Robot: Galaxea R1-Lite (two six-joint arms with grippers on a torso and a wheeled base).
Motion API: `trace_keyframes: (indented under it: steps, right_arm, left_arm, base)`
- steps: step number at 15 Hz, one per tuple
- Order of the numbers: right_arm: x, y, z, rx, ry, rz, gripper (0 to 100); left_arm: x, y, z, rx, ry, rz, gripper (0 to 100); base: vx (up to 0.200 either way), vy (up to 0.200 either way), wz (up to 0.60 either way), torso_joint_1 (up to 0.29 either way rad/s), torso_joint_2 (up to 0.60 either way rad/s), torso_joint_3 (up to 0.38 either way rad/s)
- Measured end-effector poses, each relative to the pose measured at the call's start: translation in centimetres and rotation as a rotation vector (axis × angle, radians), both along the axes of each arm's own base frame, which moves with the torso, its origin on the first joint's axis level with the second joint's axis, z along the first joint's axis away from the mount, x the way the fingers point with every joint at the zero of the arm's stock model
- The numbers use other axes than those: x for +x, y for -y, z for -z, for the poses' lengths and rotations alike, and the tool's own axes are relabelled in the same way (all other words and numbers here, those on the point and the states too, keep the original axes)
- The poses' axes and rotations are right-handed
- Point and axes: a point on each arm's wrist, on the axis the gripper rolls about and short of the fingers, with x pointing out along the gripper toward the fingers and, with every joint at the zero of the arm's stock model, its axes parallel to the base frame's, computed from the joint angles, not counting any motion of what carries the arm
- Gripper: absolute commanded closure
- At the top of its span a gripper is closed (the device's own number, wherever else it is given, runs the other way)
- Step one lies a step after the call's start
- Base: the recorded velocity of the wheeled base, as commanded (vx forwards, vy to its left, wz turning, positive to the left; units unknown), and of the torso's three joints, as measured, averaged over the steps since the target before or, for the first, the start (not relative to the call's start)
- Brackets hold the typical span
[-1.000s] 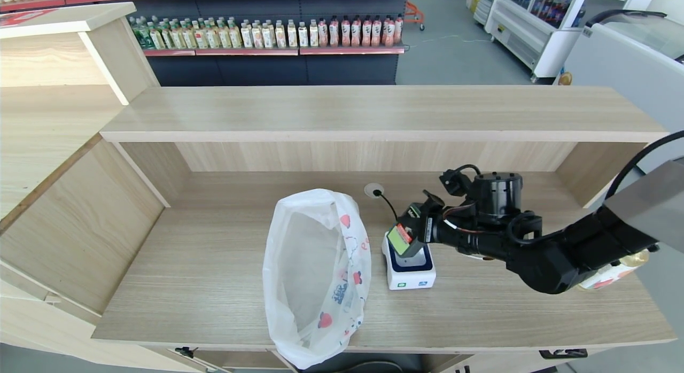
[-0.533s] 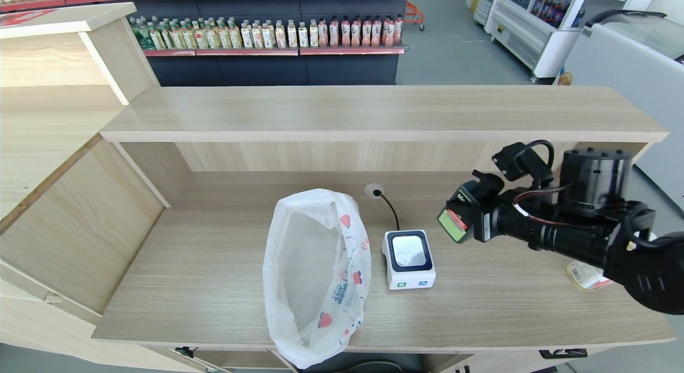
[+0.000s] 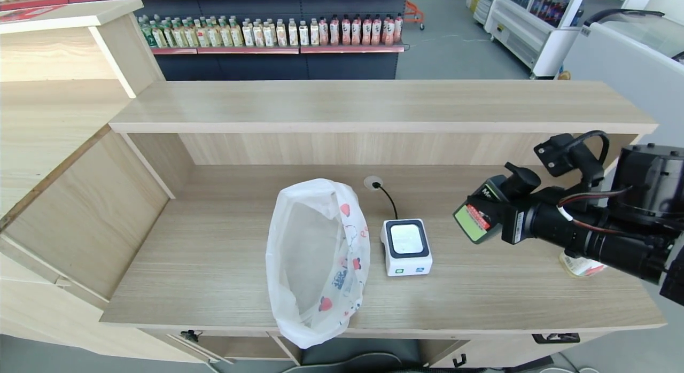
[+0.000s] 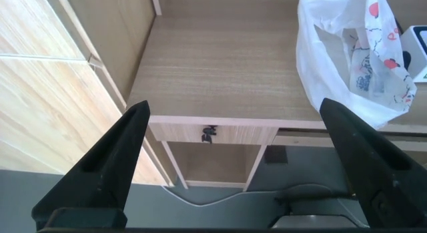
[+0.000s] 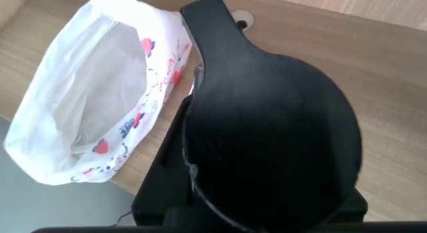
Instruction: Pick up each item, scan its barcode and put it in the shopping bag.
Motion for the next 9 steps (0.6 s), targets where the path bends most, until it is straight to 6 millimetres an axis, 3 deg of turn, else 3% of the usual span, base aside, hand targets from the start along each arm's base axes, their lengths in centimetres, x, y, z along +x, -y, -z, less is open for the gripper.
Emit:
trace_keyframes:
  steps: [3, 9]
  right_arm:
    - [-0.1, -0.1, -0.1, 0.043, -0.019, 0.001, 100]
    - [0.0, -1.6, 0.4, 0.135, -0.101, -0.051, 100]
  left_arm:
    - [0.0, 0.0, 0.0, 0.000, 0.001, 0.000, 0]
    - [0.0, 0.0, 0.0, -0.004, 0.001, 0.000, 0]
  base:
    - [0.000, 0.000, 0.00, 0.000, 0.00, 0.000]
    - [0.000, 0.200, 0.00, 0.008, 0.01, 0.000]
